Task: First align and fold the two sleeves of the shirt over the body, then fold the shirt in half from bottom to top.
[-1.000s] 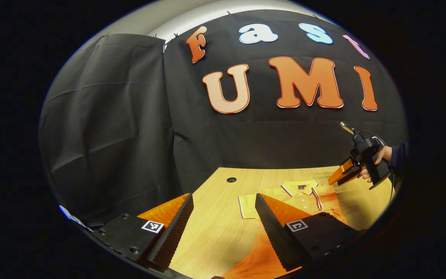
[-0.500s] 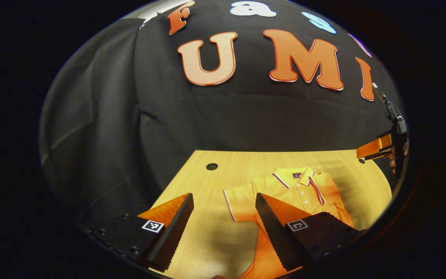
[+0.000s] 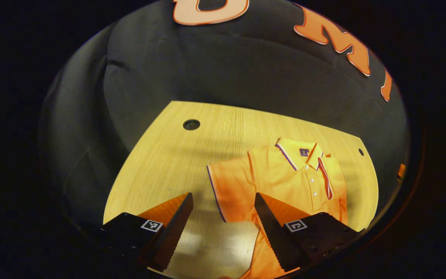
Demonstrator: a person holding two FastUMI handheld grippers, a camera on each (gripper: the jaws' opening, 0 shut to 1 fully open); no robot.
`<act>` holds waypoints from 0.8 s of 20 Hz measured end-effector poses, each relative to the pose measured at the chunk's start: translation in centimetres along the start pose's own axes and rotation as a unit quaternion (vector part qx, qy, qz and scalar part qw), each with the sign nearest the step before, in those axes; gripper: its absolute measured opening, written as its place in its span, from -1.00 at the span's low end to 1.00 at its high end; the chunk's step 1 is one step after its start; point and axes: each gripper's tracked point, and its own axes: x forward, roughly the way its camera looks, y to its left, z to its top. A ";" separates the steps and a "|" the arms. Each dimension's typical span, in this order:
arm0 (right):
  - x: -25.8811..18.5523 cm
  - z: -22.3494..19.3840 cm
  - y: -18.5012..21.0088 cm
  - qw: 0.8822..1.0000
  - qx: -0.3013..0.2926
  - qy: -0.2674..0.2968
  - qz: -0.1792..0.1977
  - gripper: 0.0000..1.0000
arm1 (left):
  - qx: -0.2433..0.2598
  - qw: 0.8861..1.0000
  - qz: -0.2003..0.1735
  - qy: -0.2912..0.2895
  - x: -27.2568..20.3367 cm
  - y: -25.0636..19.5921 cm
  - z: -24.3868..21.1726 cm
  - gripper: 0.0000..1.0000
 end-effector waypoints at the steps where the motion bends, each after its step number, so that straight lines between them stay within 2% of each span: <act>1: -0.4 -0.8 -0.3 1.000 0.002 -0.001 -0.012 0.94 | -0.003 1.000 0.001 0.021 1.3 0.3 -0.1 0.96; 4: -1.9 -2.5 -1.3 0.999 0.014 0.003 -0.036 0.95 | -0.012 0.997 -0.007 0.076 4.4 0.0 -0.7 0.96; 7: -3.2 -3.6 -2.0 0.998 0.020 0.005 -0.057 0.95 | -0.005 0.994 0.005 0.110 6.7 -0.3 -0.8 0.94; 13: -6.1 -4.6 -2.7 0.997 0.023 0.000 -0.068 0.94 | 0.012 0.985 0.039 0.169 9.2 -0.2 -2.3 0.94; 15: -6.6 -4.9 -3.1 0.997 0.032 -0.002 -0.071 0.94 | 0.019 0.984 0.033 0.172 9.5 -0.6 -2.3 0.90; 16: -6.7 -5.1 -3.3 0.997 0.040 -0.002 -0.072 0.95 | 0.024 0.983 0.030 0.177 9.3 -0.9 -2.5 0.77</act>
